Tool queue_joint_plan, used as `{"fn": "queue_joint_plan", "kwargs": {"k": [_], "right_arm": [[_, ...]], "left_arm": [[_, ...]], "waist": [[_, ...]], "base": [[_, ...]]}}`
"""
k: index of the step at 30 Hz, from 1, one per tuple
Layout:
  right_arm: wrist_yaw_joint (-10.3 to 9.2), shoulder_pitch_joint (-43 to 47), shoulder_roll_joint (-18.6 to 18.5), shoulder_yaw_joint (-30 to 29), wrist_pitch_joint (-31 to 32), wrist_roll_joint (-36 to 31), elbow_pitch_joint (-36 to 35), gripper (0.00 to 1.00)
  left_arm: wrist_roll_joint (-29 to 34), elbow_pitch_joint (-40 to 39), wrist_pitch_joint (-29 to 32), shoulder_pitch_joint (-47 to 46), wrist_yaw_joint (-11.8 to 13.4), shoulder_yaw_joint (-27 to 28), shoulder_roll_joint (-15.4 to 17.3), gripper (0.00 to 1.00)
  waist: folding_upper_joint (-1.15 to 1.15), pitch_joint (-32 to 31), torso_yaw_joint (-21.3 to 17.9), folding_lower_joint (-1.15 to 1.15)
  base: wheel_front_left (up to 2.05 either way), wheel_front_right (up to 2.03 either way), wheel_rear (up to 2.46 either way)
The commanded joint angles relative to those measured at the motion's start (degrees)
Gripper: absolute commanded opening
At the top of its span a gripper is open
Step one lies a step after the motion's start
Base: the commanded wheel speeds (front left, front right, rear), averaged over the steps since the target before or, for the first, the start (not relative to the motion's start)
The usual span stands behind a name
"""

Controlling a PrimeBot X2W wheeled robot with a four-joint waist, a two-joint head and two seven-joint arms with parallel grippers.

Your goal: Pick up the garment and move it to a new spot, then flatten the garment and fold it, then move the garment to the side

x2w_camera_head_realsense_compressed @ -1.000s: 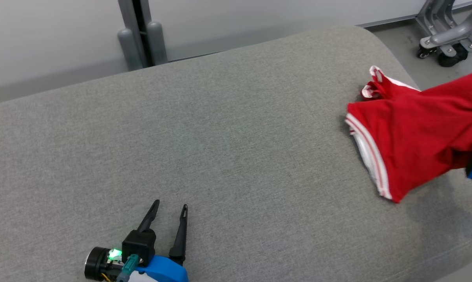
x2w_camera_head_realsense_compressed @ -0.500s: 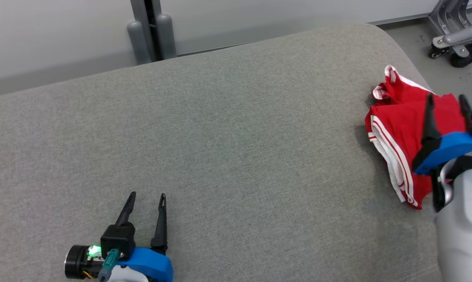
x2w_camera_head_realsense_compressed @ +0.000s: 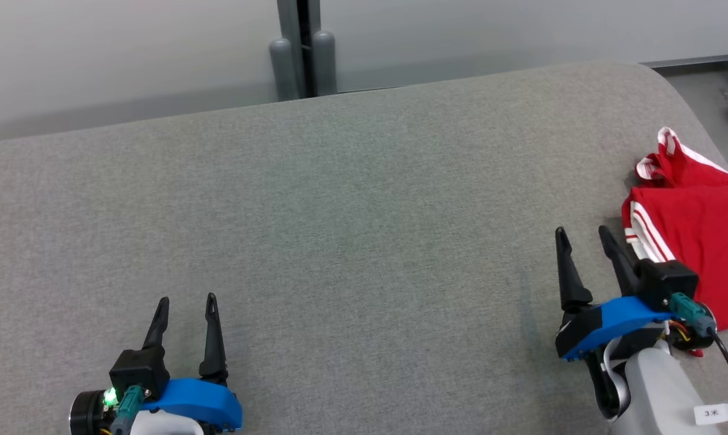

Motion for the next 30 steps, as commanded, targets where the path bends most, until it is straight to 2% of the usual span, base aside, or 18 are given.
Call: {"fn": "queue_joint_plan", "kwargs": {"k": [1, 9, 15, 24, 30], "right_arm": [[-0.01, 2.0, -0.15, 1.52, -0.16, 1.3, -0.97, 1.0], [-0.01, 6.6, -0.11, 5.84, -0.16, 5.62, -2.2, 1.0], [-0.01, 8.62, -0.13, 6.98, -0.16, 6.02, -2.59, 1.0], [-0.01, 12.82, -0.12, 8.23, -0.16, 7.92, -2.61, 1.0], [-0.01, 15.09, -0.12, 6.89, -0.16, 9.67, -3.02, 1.0]], "left_arm": [[-0.59, -0.03, -0.25, 0.54, 0.16, 0.23, -0.01, 1.0], [-3.73, 0.42, -0.26, 1.4, 0.16, 0.29, 0.0, 1.0], [-5.36, 0.54, -0.26, 2.55, -0.04, -0.1, -0.02, 1.0], [-6.82, 0.93, -0.25, 6.11, -0.03, -0.58, -0.02, 1.0], [-8.11, 0.9, -0.25, 7.84, -1.29, -0.51, 0.0, 1.0]], "waist": [[0.0, -0.01, 1.06, 0.0], [0.0, -1.58, 5.58, 0.0], [0.0, -3.79, 8.21, 0.0], [0.0, -7.88, 10.7, 0.0], [0.0, -9.8, 11.39, 0.0]], "base": [[0.0, 0.0, 0.0], [0.0, 0.0, 0.0], [0.0, 0.0, 0.0], [0.0, 0.0, 0.0], [0.0, 0.0, 0.0]]}}
